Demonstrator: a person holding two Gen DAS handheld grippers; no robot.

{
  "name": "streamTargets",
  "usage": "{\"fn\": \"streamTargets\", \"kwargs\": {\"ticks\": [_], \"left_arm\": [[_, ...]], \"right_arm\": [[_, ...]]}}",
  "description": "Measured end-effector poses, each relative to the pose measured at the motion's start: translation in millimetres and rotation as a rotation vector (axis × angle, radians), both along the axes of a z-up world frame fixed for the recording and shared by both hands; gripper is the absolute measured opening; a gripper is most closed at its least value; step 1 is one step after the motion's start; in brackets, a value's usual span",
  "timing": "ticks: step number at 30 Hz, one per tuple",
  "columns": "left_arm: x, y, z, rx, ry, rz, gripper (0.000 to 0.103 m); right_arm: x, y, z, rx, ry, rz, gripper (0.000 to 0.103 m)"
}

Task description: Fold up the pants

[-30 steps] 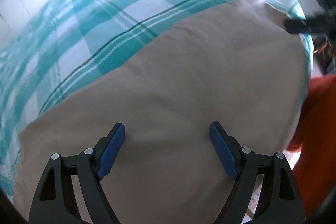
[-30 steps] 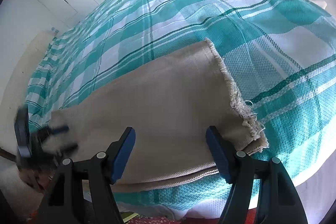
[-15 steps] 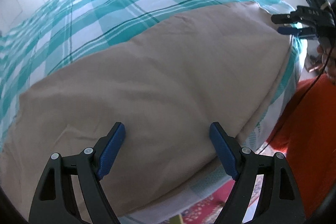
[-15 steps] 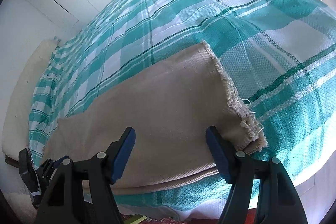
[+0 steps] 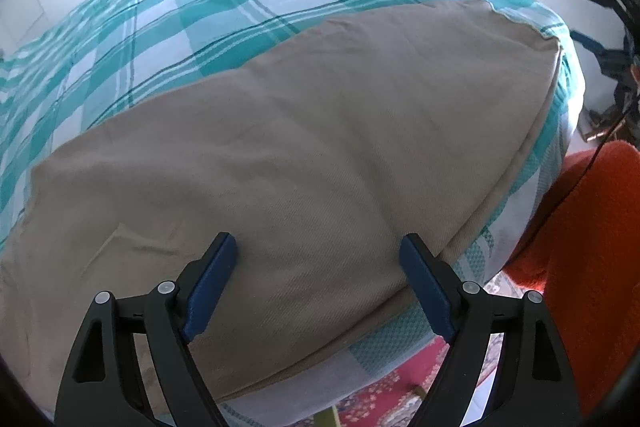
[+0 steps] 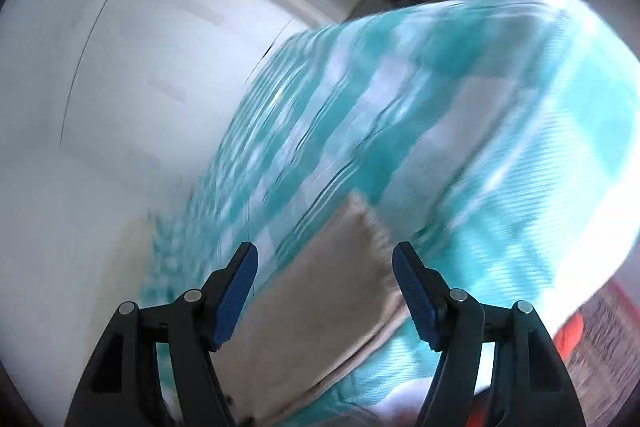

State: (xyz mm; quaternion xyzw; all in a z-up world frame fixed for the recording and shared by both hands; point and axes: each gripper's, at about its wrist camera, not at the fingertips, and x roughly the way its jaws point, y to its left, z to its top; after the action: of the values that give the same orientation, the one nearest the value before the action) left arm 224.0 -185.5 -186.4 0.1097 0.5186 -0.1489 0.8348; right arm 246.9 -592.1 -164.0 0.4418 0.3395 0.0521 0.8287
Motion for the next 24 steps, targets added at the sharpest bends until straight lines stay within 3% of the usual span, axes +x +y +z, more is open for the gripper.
{"fn": "streamTargets", "kwargs": {"ticks": [2,5,8,10,12,14,19,24], "left_arm": [[-0.6,0.4,0.5,-0.006,-0.001,0.004,0.085],[-1.8,1.6,0.5,-0.015,-0.003,0.003,0.085],[-2.3,1.3,0.4,-0.013,-0.004,0.003,0.086],[-1.8,1.6,0.6,-0.015,0.001,0.001,0.086],[-1.6,1.6,0.5,-0.014,0.002,-0.001,0.086],[-1.5,1.1,0.5,-0.009,0.002,-0.001,0.086],[-2.2,0.3,-0.5,-0.006,-0.005,0.006,0.086],[-1.5,1.2,-0.9,-0.009,-0.006,0.006,0.087]], "right_arm": [[-2.6,-10.4,-5.5,0.036,0.051,-0.009,0.07],[-0.3,0.8,-18.0,0.109,0.108,0.077,0.07],[10.4,18.6,-31.6,0.087,0.189,0.137,0.07],[15.8,23.5,-37.1,0.078,0.191,0.141,0.07],[23.4,27.0,-36.1,0.094,0.151,0.144,0.062],[29.9,29.8,-33.8,0.071,0.134,0.159,0.06],[46.2,50.0,-40.1,-0.028,0.196,0.219,0.06],[50.3,57.4,-43.7,-0.093,0.229,0.24,0.051]]}}
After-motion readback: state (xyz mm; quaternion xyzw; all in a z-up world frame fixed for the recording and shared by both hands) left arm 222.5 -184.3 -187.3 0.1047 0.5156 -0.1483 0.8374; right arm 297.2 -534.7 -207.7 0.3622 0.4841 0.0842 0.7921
